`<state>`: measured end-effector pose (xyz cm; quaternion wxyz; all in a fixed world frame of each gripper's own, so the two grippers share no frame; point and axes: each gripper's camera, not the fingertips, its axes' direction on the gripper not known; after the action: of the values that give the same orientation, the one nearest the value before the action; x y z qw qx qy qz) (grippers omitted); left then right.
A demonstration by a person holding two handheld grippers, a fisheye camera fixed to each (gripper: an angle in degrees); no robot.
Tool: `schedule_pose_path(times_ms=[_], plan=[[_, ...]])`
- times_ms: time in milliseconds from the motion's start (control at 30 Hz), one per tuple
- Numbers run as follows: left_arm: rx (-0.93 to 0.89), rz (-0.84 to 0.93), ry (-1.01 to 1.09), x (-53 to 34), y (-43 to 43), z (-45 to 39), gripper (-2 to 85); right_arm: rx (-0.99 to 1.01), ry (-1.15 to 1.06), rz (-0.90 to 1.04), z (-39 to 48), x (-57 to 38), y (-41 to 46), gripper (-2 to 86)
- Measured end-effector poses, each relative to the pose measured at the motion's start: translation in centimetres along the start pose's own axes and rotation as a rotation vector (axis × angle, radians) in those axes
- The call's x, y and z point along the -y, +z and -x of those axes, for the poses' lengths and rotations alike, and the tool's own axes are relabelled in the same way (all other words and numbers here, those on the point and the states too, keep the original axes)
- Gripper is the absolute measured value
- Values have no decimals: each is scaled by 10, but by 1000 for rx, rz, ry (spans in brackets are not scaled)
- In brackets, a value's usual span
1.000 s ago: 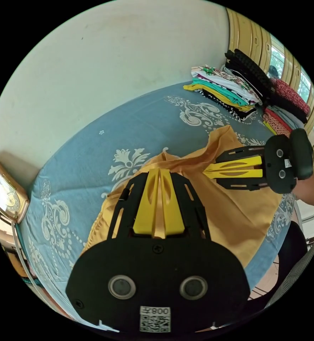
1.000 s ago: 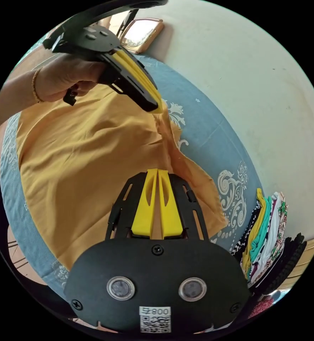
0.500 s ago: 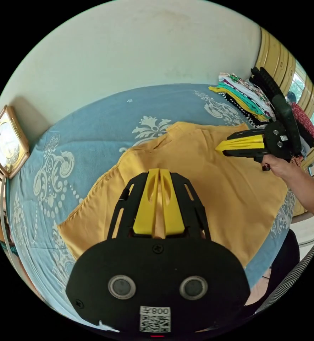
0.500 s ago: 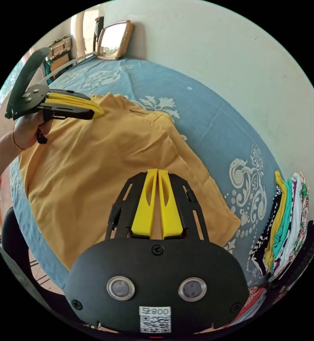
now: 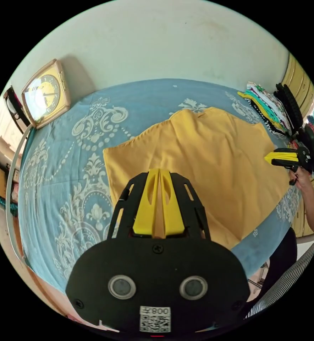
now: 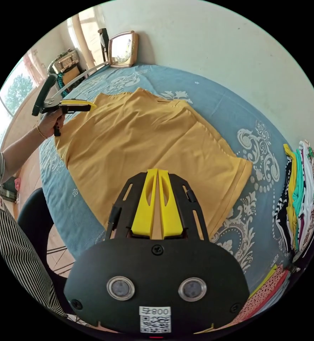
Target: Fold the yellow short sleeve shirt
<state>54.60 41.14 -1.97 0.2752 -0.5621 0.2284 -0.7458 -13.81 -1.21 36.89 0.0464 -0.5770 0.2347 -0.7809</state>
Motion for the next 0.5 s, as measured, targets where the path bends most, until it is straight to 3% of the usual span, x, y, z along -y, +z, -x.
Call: schedule_pose_path(times_ms=[100, 300, 500], plan=[[49, 110, -41, -21, 25, 28, 8, -22, 30, 75, -15, -28, 21, 2], [-100, -19, -139, -85, -17, 69, 18, 23, 182, -32, -67, -88, -13, 20], [-290, 36, -366, -194, -18, 118, 58, 368, 559, -116, -135, -233, -15, 69]])
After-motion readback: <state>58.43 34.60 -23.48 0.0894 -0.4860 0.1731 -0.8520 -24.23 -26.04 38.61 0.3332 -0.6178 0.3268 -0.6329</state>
